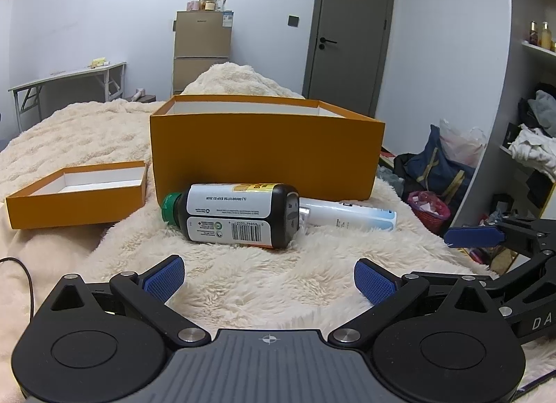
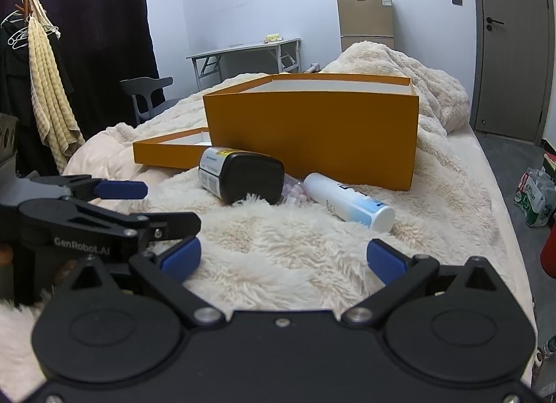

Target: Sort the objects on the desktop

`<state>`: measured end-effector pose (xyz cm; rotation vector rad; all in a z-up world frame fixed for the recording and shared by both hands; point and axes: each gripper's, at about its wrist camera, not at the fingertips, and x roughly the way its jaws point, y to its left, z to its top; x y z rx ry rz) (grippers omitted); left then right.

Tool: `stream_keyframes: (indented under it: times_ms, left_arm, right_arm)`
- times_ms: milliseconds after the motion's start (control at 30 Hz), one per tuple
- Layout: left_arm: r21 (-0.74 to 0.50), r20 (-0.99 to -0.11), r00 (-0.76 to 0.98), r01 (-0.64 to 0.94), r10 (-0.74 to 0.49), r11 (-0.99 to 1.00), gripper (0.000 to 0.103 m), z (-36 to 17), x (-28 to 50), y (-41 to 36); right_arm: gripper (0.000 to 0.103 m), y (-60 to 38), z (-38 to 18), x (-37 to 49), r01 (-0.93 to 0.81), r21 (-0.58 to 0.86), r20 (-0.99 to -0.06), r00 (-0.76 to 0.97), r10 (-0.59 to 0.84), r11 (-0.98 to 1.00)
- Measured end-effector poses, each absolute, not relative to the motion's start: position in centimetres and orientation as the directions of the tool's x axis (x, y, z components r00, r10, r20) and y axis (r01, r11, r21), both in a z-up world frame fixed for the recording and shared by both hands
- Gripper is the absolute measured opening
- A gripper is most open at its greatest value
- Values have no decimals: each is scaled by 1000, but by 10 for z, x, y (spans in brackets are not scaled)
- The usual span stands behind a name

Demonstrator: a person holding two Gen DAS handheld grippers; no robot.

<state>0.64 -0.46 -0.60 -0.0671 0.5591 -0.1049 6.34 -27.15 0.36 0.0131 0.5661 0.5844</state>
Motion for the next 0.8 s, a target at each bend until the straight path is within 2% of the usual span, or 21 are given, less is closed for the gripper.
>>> stream_keyframes:
  times_ms: [800]
  left_arm:
    - [-90, -532, 838, 88, -123, 992, 103, -6, -1, -5]
  right_arm:
    - [103, -267, 3, 63, -515, 141, -507, 696, 508, 846]
